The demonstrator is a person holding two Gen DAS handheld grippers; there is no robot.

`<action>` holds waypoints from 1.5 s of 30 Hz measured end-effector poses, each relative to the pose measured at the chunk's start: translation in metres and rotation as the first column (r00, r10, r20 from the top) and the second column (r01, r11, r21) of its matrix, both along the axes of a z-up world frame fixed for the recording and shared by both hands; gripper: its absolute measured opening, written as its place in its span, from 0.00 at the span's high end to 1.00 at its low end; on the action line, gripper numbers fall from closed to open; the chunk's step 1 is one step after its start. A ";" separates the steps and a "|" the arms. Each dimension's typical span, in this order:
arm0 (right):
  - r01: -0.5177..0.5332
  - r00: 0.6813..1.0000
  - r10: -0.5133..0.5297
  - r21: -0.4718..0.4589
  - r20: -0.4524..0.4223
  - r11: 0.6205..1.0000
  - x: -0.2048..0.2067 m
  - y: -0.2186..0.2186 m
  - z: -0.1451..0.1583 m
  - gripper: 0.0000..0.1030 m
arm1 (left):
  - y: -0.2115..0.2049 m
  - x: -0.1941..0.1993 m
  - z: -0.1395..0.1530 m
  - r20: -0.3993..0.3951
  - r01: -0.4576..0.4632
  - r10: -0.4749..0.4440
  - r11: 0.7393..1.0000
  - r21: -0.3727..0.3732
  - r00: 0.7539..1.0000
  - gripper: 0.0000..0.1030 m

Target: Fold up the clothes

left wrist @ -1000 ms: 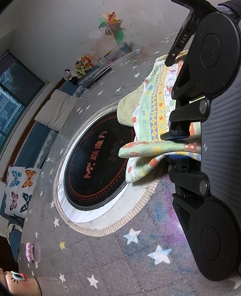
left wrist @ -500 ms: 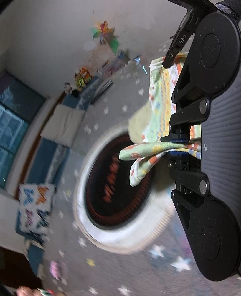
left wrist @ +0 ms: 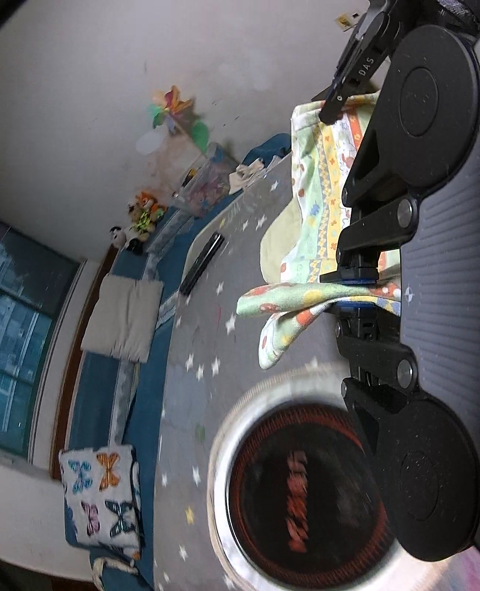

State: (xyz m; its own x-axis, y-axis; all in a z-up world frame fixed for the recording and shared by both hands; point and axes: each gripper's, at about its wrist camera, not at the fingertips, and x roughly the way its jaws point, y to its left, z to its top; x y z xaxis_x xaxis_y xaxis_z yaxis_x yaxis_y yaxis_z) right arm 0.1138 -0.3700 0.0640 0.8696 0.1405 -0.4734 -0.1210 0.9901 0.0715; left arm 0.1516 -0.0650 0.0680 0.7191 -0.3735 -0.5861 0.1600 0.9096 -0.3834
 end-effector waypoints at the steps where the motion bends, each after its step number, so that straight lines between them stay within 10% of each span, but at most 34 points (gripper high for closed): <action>1: 0.014 1.000 -0.014 -0.006 0.004 1.000 0.003 -0.007 0.002 0.92 | -0.007 0.006 0.000 -0.002 0.010 -0.010 1.000 0.003 1.000 0.92; 17: 0.165 0.986 -0.165 -0.025 -0.026 0.986 0.051 -0.079 -0.015 0.92 | -0.089 0.071 -0.018 -0.045 0.114 -0.110 0.991 0.075 0.993 0.91; 25: 0.173 0.981 -0.177 -0.049 -0.080 0.984 0.058 -0.087 -0.036 0.89 | -0.087 0.079 -0.038 -0.066 0.088 -0.075 0.972 0.218 0.995 0.66; 45: 0.018 0.975 -0.013 0.022 -0.220 1.000 0.123 -0.035 -0.075 0.89 | -0.141 0.123 -0.061 -0.087 0.275 -0.263 0.946 0.171 0.961 0.83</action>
